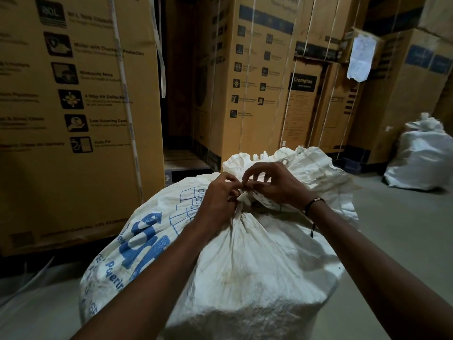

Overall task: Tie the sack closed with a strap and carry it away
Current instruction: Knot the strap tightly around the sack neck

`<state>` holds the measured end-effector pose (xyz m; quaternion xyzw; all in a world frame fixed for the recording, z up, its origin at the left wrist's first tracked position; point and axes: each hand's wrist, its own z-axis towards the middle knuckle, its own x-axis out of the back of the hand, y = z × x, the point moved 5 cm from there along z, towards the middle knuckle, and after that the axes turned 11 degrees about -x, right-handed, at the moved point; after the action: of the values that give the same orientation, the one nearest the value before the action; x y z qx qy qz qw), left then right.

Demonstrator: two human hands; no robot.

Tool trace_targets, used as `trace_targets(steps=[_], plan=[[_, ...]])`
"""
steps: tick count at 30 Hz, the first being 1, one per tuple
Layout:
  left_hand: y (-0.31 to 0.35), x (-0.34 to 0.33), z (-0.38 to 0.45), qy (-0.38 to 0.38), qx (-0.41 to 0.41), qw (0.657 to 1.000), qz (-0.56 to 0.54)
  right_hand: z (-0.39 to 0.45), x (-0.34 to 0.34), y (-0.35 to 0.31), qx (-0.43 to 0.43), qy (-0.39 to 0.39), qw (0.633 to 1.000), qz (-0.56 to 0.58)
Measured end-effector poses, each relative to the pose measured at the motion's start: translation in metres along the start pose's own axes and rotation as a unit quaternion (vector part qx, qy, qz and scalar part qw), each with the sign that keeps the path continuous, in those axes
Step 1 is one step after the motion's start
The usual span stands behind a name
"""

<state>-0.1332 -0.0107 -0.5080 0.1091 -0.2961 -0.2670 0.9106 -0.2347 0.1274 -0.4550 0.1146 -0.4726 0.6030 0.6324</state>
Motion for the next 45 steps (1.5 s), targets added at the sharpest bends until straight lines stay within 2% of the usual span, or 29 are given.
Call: trace_targets(steps=[4, 12, 17, 21, 28, 32, 39, 45], plan=[[-0.004, 0.004, 0.0, -0.011, 0.01, 1.0, -0.024, -0.009, 0.002, 0.006, -0.023, -0.038, 0.998, 0.035], [-0.008, 0.001, 0.012, -0.064, 0.05, 0.997, -0.001, -0.015, -0.006, 0.003, -0.037, -0.024, 0.997, 0.068], [-0.008, 0.006, 0.014, -0.025, 0.11, 0.993, -0.041, -0.014, -0.005, 0.008, -0.052, -0.05, 0.994, 0.079], [-0.011, 0.003, 0.016, -0.002, 0.113, 0.994, -0.015, -0.016, -0.005, 0.011, -0.067, -0.055, 0.991, 0.098], [-0.015, 0.002, 0.017, -0.025, 0.117, 0.992, -0.04, -0.018, -0.006, 0.018, -0.082, -0.076, 0.984, 0.14], [-0.02, 0.004, 0.013, -0.022, 0.197, 0.977, -0.081, -0.016, -0.007, 0.02, -0.074, -0.063, 0.986, 0.136], [-0.024, -0.003, 0.013, -0.005, 0.367, 0.923, -0.118, -0.014, -0.005, 0.018, -0.071, -0.022, 0.99, 0.12], [-0.025, -0.005, 0.012, -0.001, 0.41, 0.908, -0.082, -0.021, 0.0, 0.015, -0.087, 0.029, 0.994, 0.054]])
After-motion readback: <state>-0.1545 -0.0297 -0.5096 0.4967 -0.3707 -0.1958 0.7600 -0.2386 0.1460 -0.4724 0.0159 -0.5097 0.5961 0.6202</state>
